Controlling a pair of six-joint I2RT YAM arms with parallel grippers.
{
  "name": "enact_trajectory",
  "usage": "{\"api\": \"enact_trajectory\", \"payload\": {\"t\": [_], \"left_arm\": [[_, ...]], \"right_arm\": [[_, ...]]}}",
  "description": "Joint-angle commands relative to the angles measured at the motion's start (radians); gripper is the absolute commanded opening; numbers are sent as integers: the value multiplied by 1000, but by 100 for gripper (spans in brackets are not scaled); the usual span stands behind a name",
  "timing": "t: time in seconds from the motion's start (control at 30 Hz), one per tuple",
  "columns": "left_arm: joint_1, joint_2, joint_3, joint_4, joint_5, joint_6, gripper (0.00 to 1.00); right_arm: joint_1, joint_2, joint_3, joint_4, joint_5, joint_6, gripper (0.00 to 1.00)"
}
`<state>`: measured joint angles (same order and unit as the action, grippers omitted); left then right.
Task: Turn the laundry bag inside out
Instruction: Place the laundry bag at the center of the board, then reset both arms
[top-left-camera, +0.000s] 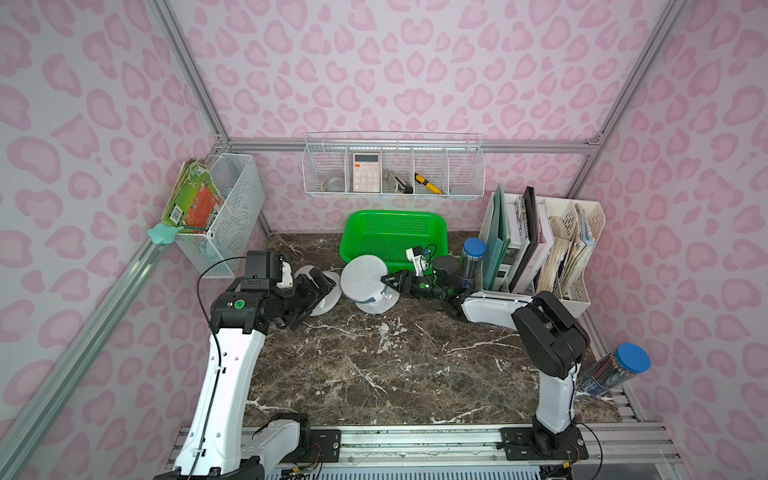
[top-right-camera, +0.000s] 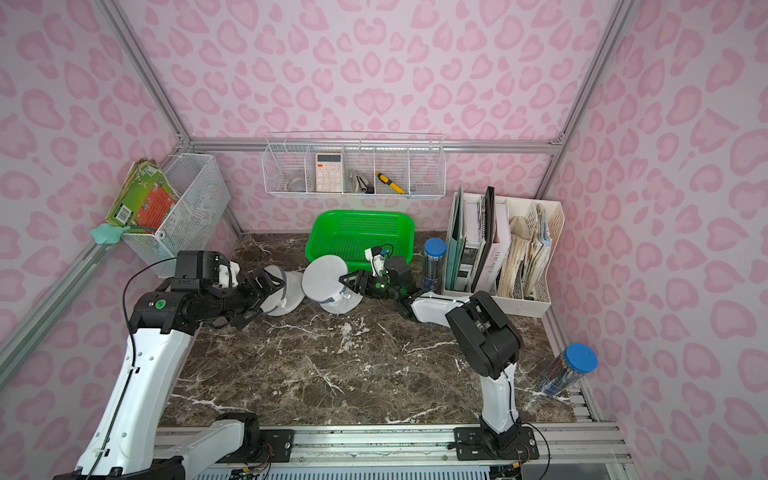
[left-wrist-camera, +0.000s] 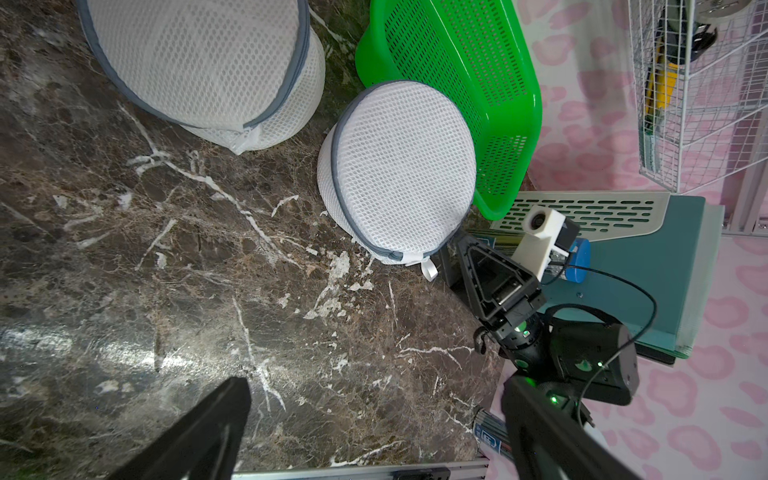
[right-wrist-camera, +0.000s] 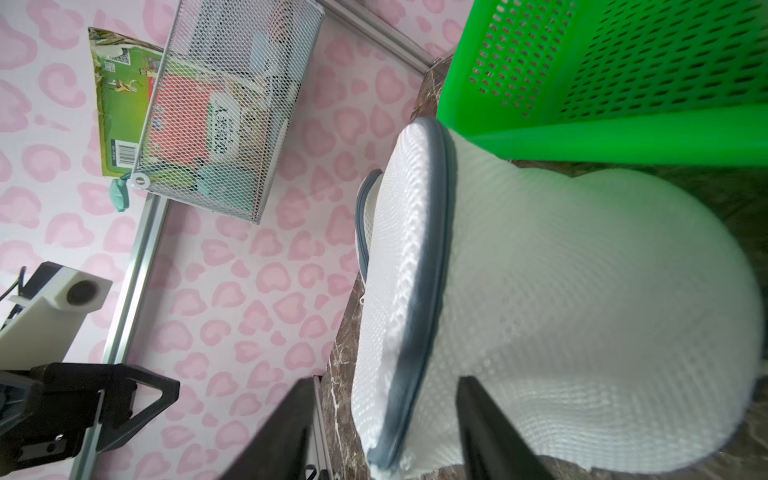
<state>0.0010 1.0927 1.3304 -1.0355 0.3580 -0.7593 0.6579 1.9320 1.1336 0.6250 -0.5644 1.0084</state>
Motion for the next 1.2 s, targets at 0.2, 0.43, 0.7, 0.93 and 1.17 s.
{"api": "enact_trajectory", "payload": {"t": [0.2,0.43,0.7,0.93,1.17], "left_arm": [[2,12,-44,17,-53,47,99],[2,5,-141,58,-282,85,99],[3,-62,-420,394,-538,241,99],[4,-19,-659,810,-579,426,99],[4,142,-760,1198,-612,586,99]], "right_arm": [[-27,-164,-120,-215,159,-191,100],[-70,-434,-258,-432,319,-360,100],[-108,-826,-479,-588,855,-537,100],[-250,-1269,-933,-154,1182,-736,100],[-514,-1409,-1131,96,1033,-672,100]]}}
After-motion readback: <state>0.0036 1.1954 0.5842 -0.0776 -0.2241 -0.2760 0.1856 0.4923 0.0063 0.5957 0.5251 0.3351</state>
